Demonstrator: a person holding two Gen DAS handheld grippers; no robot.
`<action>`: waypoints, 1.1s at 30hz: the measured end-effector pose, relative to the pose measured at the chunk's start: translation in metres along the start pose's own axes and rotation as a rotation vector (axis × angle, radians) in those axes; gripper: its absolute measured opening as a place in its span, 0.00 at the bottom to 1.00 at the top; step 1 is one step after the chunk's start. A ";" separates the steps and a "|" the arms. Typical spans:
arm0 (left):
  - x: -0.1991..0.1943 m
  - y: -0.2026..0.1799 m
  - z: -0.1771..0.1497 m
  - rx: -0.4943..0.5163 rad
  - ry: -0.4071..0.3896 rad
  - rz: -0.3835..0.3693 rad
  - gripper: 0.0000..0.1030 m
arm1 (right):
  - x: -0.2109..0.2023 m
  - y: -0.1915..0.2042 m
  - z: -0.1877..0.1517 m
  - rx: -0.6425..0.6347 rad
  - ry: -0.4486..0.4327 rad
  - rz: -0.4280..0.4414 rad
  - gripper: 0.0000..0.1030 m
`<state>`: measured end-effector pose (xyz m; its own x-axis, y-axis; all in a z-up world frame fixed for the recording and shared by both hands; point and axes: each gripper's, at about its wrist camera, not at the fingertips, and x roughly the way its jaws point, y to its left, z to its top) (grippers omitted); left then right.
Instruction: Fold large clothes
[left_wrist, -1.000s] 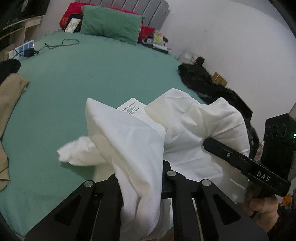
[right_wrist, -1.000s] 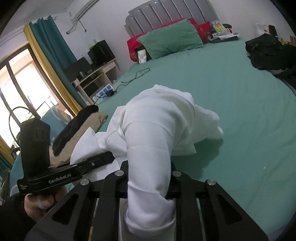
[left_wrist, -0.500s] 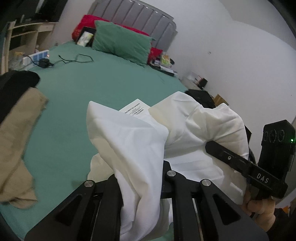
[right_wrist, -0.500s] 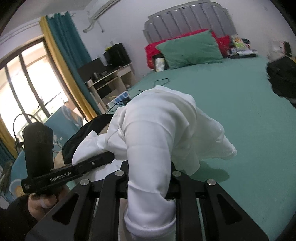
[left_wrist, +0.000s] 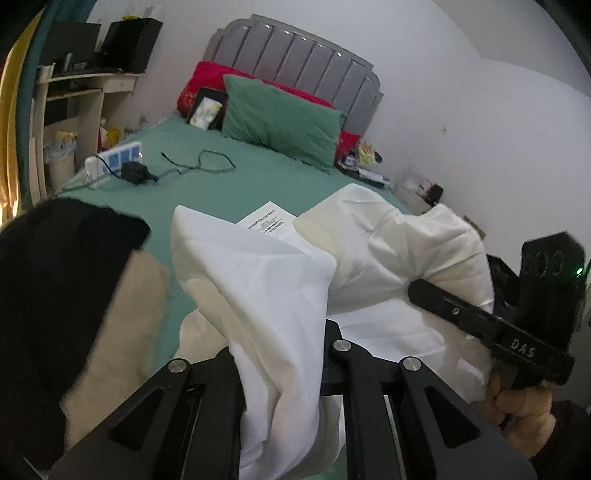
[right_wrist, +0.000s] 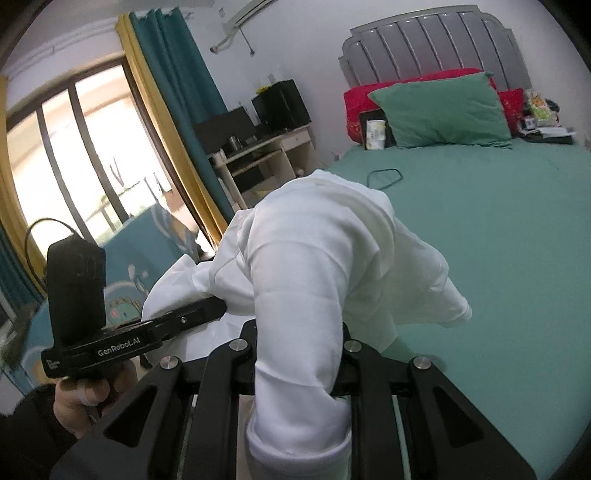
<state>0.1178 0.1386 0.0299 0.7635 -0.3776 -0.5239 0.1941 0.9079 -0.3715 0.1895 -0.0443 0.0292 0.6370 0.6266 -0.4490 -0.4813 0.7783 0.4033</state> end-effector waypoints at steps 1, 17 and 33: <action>0.003 0.006 0.005 -0.003 -0.005 0.001 0.11 | 0.006 -0.001 0.001 0.002 -0.006 0.004 0.17; 0.131 0.121 -0.019 -0.217 0.301 0.126 0.28 | 0.138 -0.096 -0.083 0.349 0.269 -0.030 0.35; 0.101 0.113 -0.016 -0.224 0.220 0.259 0.39 | 0.073 -0.093 -0.036 0.167 0.229 -0.279 0.54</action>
<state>0.2066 0.1999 -0.0773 0.6144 -0.1934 -0.7649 -0.1452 0.9252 -0.3506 0.2586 -0.0696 -0.0700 0.5692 0.3997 -0.7185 -0.1922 0.9143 0.3564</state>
